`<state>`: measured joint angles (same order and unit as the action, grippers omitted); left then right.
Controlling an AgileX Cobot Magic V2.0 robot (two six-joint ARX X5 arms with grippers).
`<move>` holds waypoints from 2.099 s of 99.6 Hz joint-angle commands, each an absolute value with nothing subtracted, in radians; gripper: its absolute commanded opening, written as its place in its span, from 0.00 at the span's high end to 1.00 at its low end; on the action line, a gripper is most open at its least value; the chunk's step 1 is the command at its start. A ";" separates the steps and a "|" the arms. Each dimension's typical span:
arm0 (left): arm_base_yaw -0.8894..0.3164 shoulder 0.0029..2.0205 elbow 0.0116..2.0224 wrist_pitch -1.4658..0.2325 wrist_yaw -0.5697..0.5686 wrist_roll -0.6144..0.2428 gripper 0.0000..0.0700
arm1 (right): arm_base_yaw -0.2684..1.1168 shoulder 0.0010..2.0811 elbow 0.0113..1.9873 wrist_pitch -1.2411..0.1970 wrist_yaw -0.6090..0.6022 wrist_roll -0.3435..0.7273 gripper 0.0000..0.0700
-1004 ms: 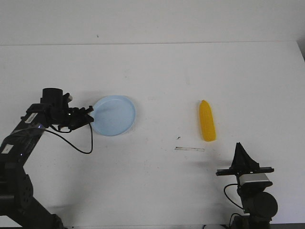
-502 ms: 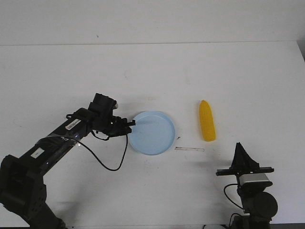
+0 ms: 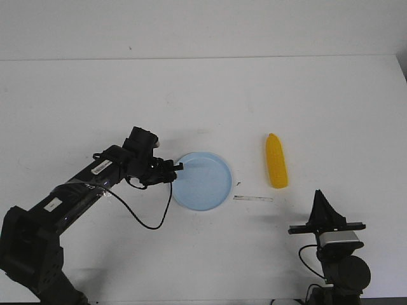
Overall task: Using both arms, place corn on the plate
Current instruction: 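Slide the plate with the left gripper toward the yellow corn, then release the plate and retract the left gripper to rest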
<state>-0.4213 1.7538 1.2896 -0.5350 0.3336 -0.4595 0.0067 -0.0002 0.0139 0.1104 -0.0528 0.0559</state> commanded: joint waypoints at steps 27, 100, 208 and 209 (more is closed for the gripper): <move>-0.393 1.687 1.300 -0.498 0.332 -0.400 0.60 | 0.008 0.001 0.013 0.123 -0.052 0.051 0.98; -0.124 1.064 0.670 0.307 0.146 -0.017 1.00 | 0.008 0.001 0.013 0.123 -0.052 0.051 0.98; -0.004 0.203 0.395 0.075 -0.030 -0.018 1.00 | 0.008 0.001 0.013 0.123 -0.052 0.051 0.98; -0.004 0.203 0.395 0.076 -0.030 -0.018 1.00 | 0.008 0.001 0.013 0.123 -0.052 0.051 0.98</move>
<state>-0.0055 0.2073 0.3870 0.0601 -0.0273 -0.0319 0.0067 -0.0002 0.0139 0.1104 -0.0528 0.0559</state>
